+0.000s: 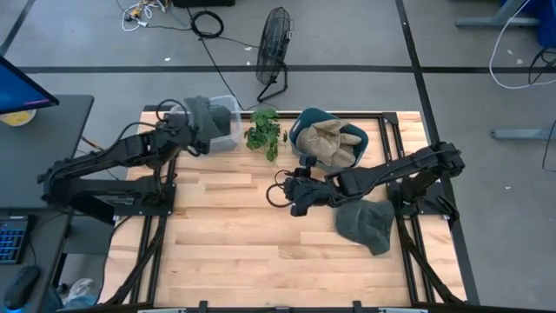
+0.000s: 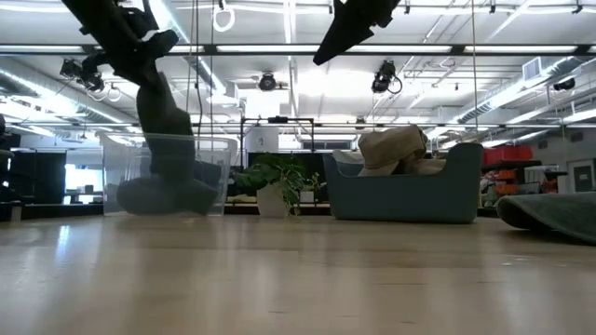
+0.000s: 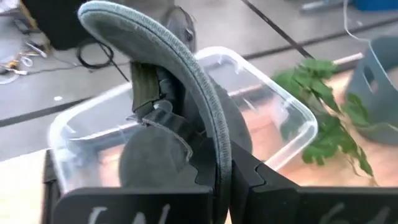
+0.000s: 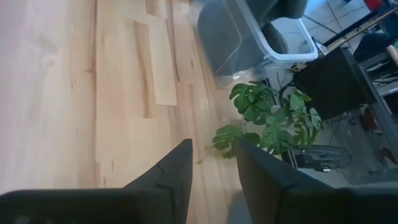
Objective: Pick & Place hat
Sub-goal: Put the bottom right gray cap into the transparent bin
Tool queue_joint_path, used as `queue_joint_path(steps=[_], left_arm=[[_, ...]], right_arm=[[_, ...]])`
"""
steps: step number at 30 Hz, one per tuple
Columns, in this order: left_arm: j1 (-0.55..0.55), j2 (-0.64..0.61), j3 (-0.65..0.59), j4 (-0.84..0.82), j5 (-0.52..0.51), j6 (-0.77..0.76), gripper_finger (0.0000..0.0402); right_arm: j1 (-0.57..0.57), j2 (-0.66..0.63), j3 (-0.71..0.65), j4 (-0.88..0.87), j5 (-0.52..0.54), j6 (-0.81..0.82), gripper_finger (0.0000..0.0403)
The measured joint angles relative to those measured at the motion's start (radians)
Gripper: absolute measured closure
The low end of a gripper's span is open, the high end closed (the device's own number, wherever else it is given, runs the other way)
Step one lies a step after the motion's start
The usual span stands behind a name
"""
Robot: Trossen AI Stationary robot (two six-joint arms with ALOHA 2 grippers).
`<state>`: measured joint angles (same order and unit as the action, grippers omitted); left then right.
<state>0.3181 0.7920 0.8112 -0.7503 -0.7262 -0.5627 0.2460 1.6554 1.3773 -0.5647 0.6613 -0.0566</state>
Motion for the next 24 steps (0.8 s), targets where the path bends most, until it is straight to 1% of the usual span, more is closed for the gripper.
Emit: queue_joint_path(steps=[2, 5, 8, 14, 18, 21, 24], left_arm=[[0.000, 0.016, 0.000, 0.002, 0.064, -0.016, 0.0386], [0.000, 0.034, 0.000, 0.000, 0.153, -0.130, 0.0381], [0.001, 0.046, 0.000, -0.001, 0.179, -0.272, 0.0380], [0.065, 0.047, 0.000, -0.024, 0.180, -0.283, 0.0378], [0.131, 0.047, 0.000, -0.129, 0.263, -0.282, 0.0371], [0.166, 0.047, 0.000, -0.186, 0.343, -0.269, 0.0345], [0.185, 0.045, 0.000, -0.170, 0.389, -0.238, 0.0308]], right_arm=[[-0.003, 0.000, 0.000, 0.001, 0.000, 0.000, 0.0272], [-0.005, 0.000, 0.000, 0.001, 0.000, 0.000, 0.0272], [-0.005, 0.000, 0.000, 0.002, 0.000, 0.000, 0.0272], [-0.005, 0.000, 0.000, 0.003, 0.000, -0.004, 0.0272], [-0.005, 0.000, 0.000, 0.003, 0.000, -0.004, 0.0272], [-0.005, 0.000, 0.000, 0.003, 0.000, -0.010, 0.0272], [-0.005, 0.000, 0.000, 0.003, 0.000, -0.030, 0.0272]])
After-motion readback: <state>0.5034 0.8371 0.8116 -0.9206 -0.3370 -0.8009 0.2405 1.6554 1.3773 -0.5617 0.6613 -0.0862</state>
